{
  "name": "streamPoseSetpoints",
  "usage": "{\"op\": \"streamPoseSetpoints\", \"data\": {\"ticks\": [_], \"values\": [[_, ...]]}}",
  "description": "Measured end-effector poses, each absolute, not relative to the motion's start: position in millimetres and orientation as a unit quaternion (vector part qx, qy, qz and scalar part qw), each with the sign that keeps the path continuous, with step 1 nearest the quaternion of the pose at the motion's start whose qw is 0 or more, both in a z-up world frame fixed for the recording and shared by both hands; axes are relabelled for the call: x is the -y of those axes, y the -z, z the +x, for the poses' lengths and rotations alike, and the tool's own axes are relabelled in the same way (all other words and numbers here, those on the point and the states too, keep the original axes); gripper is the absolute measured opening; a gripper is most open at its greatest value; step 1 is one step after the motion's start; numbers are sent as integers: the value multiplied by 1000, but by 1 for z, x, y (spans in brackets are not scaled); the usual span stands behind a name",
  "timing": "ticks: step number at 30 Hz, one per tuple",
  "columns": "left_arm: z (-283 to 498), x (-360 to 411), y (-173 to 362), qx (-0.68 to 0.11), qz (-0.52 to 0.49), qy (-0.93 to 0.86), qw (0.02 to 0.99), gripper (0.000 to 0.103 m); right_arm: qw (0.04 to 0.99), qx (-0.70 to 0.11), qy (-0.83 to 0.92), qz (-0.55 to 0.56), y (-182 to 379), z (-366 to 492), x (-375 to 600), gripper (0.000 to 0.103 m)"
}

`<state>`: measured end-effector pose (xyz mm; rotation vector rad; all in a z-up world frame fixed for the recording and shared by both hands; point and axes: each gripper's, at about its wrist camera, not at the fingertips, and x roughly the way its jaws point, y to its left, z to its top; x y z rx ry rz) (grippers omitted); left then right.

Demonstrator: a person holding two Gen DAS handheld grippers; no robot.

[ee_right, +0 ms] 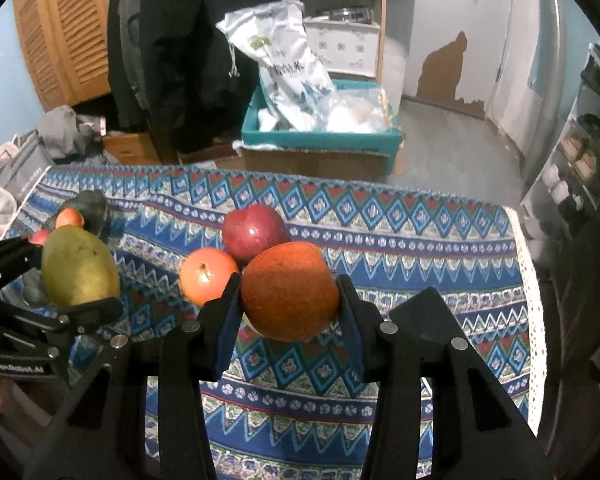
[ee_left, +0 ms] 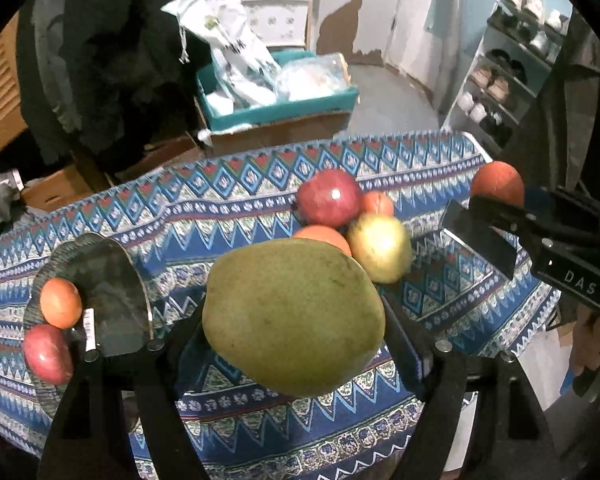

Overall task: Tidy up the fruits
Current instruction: 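Close the left tool on the yellow mango while the right tool grasps the orange, then carry the mango with the left tool while the right tool carries the orange to the glass plate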

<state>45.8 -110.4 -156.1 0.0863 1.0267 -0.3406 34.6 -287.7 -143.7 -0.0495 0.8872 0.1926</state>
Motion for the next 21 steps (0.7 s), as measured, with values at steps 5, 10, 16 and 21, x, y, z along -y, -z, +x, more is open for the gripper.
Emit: {"op": "streamPoseSetpoints", "data": {"ticks": [5,10,16,21], "values": [[40,101,139,-469,30,160,868,80,907,-410,-97,-23,130,32,284,44],[35,93,128,-454,23,159,876,80,912,-395,-106,-22,119,30,278,44],[32,77,115,-439,8,153,885,80,919,-375,-119,-23,104,29,266,44],[30,63,104,-421,6,144,896,80,922,-363,-130,-25,93,28,255,44]]}}
